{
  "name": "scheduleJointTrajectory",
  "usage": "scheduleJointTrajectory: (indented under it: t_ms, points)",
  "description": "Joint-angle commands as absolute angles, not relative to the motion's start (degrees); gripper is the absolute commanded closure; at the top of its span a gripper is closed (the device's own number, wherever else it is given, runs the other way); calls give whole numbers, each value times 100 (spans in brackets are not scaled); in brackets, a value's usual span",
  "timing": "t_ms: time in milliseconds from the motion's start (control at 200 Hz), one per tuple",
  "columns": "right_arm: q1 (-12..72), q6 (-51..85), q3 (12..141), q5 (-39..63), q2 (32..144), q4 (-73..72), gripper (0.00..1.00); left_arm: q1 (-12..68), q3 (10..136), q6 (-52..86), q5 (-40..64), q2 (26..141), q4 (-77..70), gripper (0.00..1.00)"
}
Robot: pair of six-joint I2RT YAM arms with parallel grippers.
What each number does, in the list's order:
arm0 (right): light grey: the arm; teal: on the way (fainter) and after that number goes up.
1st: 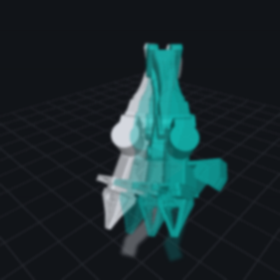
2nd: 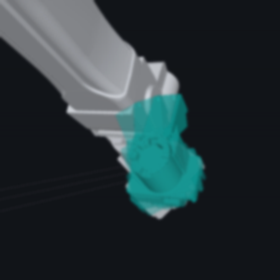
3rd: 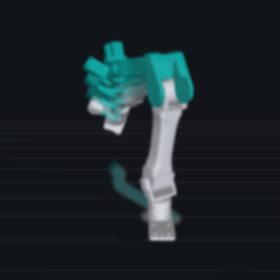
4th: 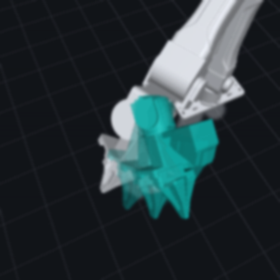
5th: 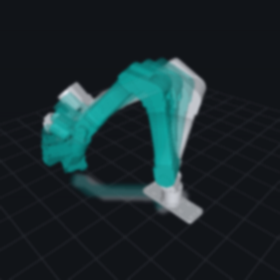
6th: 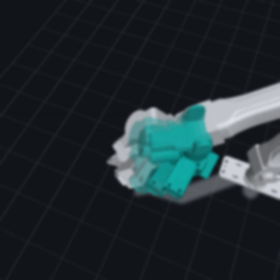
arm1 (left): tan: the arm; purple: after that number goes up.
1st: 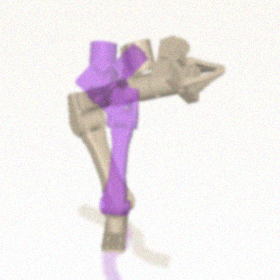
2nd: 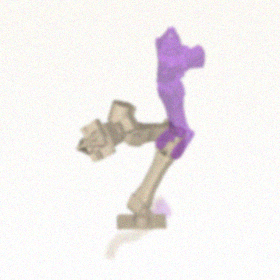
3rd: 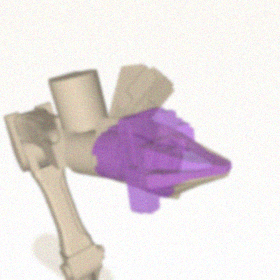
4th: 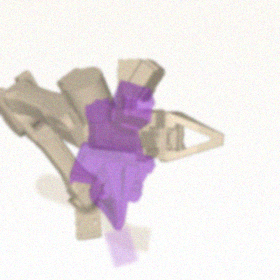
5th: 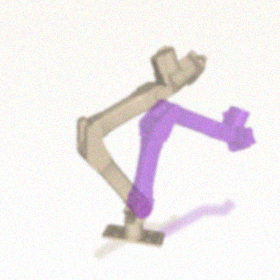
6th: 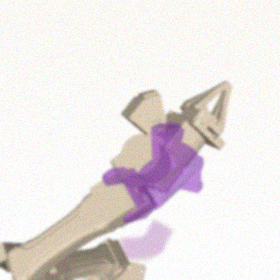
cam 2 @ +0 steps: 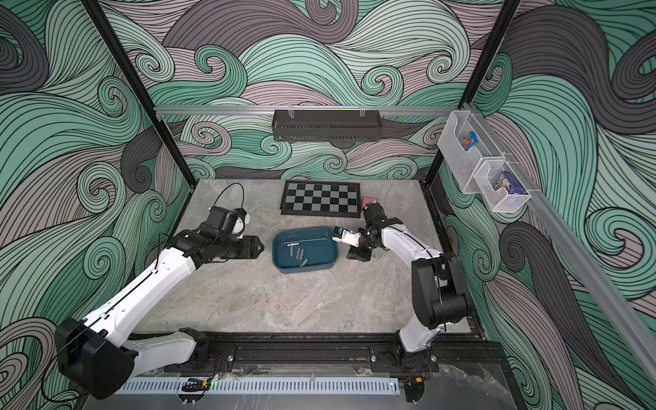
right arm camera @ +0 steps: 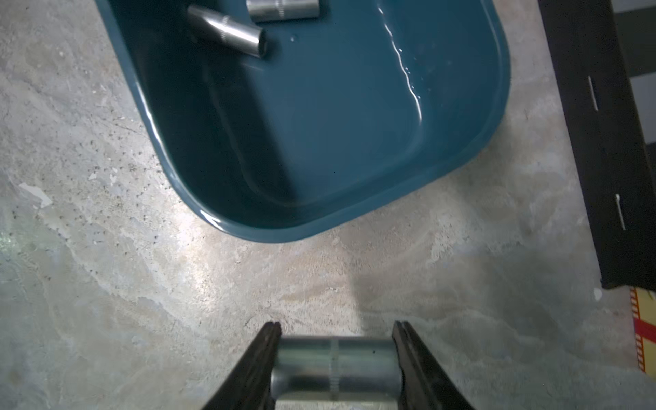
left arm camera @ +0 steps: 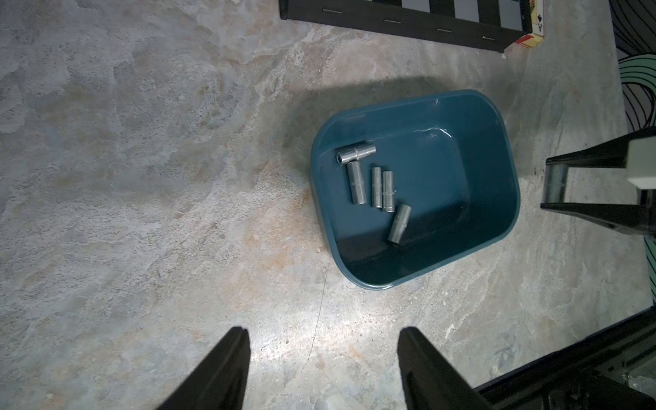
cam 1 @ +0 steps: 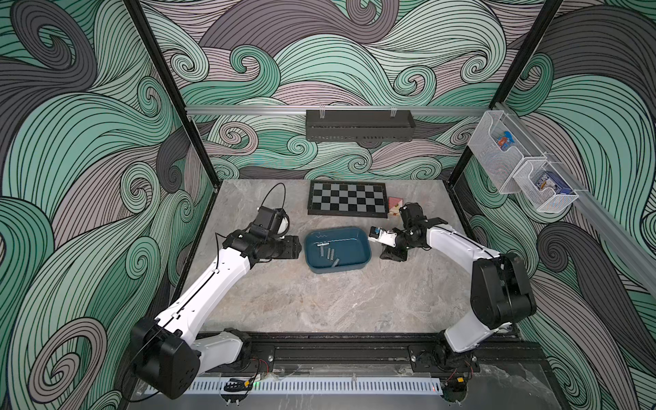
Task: Take out the socket from the storage box
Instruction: Place the socket head at the center of the board.
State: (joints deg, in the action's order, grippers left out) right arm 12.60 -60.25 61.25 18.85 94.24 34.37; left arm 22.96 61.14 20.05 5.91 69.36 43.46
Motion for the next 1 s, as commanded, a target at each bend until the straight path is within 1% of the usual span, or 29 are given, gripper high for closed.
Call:
scheduleJointTrajectory:
  t_ms: [0, 165, 240, 330, 545, 791, 861, 996]
  points:
    - [1243, -6796, 5990, 2632, 9662, 2743, 67, 2276, 6166, 1889, 629, 6821, 4498, 30]
    - [1230, -6984, 5934, 3083, 9941, 2787, 66, 2276, 6082, 1856, 549, 6643, 4467, 29]
    - [1210, -6996, 5776, 2931, 9945, 2671, 66, 2276, 6006, 1822, 552, 6563, 4342, 29]
    - [1244, -7064, 5502, 2912, 9864, 2443, 63, 2276, 5985, 1811, 563, 6504, 4298, 28]
    - [1272, -7028, 5349, 2511, 9855, 2490, 61, 2276, 6020, 1811, 604, 6505, 4341, 28]
    - [1358, -7058, 5409, 2242, 9981, 2705, 51, 2268, 6003, 1812, 628, 6420, 4325, 28]
    - [1373, -7060, 5406, 2181, 10001, 2692, 47, 2268, 5994, 1817, 624, 6399, 4322, 28]
    - [1440, -7040, 5339, 2087, 10063, 2686, 43, 2257, 5994, 1811, 633, 6385, 4310, 28]
